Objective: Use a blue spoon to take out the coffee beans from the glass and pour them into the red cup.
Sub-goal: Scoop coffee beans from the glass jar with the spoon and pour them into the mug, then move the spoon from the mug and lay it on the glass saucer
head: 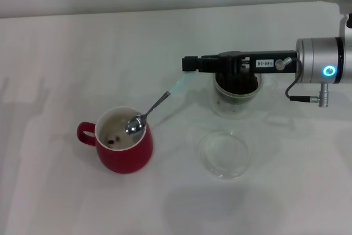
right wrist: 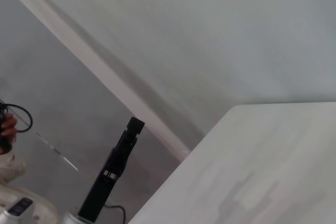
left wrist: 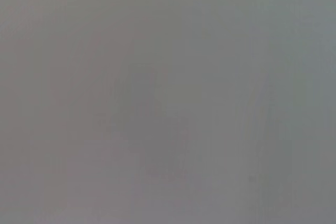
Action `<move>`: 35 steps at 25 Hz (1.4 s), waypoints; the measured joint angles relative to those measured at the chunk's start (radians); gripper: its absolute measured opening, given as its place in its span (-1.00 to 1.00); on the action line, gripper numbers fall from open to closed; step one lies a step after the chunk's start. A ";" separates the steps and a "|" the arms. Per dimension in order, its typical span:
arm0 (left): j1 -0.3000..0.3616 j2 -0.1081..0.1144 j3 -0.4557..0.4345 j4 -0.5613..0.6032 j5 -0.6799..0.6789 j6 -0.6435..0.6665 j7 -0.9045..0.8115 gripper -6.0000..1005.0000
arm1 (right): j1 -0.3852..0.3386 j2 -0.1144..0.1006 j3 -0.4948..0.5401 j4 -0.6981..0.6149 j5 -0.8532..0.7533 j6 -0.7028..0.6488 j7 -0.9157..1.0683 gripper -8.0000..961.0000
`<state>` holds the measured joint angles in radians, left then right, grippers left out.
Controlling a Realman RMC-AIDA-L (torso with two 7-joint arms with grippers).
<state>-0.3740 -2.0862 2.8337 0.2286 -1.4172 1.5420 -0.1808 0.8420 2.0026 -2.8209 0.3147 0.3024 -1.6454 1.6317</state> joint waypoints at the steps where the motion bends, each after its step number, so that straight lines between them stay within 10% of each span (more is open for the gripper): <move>1: -0.002 0.000 0.000 0.000 0.000 0.000 0.000 0.65 | 0.000 -0.001 0.000 0.000 0.003 0.000 0.011 -0.70; 35: -0.011 0.000 -0.002 -0.005 -0.003 -0.003 0.003 0.65 | -0.034 -0.106 -0.002 0.010 0.005 0.005 0.328 -0.68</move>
<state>-0.3852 -2.0862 2.8317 0.2240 -1.4205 1.5385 -0.1776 0.8082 1.8966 -2.8233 0.3252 0.3079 -1.6408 1.9596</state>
